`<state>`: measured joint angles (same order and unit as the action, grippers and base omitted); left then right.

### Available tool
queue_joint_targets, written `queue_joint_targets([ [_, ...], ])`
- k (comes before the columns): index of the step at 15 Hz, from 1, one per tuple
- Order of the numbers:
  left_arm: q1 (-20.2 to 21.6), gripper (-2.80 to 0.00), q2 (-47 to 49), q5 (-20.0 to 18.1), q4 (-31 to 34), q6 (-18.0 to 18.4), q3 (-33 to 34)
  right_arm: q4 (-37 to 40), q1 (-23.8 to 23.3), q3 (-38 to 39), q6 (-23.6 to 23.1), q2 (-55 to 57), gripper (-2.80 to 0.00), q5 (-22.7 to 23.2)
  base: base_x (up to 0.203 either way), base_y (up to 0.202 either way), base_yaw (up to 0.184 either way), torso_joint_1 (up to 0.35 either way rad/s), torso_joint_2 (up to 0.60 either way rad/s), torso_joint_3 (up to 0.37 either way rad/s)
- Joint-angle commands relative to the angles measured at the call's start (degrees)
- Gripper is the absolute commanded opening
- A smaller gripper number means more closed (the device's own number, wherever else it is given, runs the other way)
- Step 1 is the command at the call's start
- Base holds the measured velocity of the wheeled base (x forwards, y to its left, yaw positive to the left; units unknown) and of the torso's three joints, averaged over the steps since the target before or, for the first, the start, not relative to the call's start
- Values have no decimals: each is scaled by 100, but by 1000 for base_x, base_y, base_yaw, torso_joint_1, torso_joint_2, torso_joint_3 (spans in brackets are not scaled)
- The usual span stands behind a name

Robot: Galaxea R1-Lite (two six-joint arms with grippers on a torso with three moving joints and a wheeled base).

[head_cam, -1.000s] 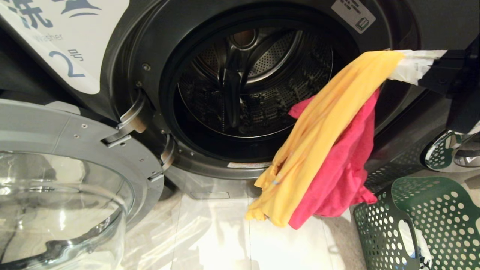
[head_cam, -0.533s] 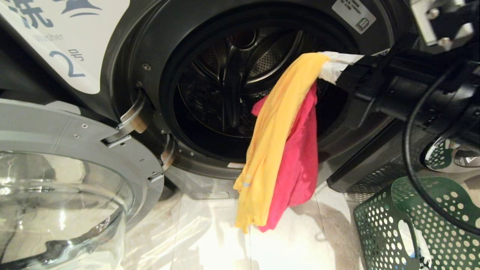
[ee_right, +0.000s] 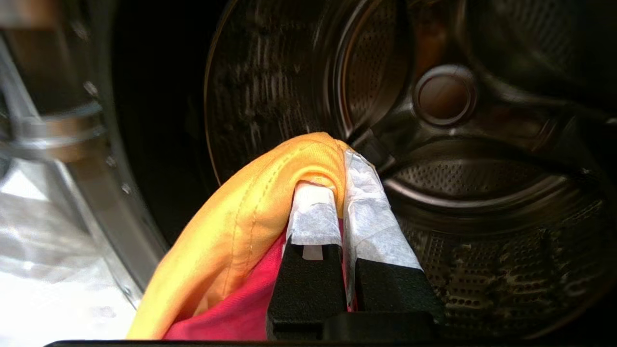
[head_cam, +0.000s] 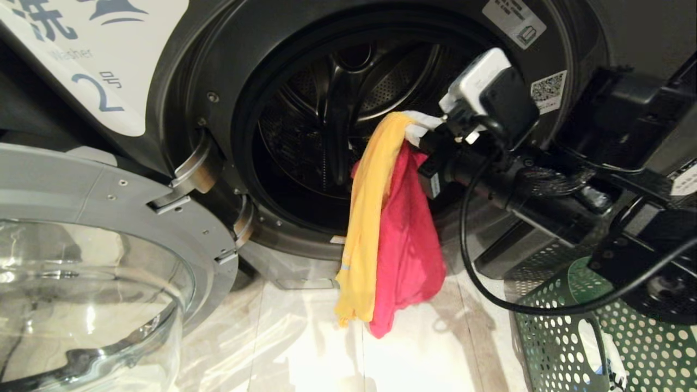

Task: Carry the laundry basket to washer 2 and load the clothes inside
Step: Place the clothes into the washing machine

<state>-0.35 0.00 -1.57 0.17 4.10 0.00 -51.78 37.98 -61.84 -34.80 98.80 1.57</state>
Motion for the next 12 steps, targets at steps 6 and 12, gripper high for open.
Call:
queue_joint_targets([
  [6,0,-280,0,-1,1,3,0,-118,-428,-2314,-36,2347,-280,-353,0,0,0,0,0,0],
  [12,0,-280,0,-1,1,0,0,-247,-754,-4890,-473,3923,-280,-526,0,0,0,0,0,0],
])
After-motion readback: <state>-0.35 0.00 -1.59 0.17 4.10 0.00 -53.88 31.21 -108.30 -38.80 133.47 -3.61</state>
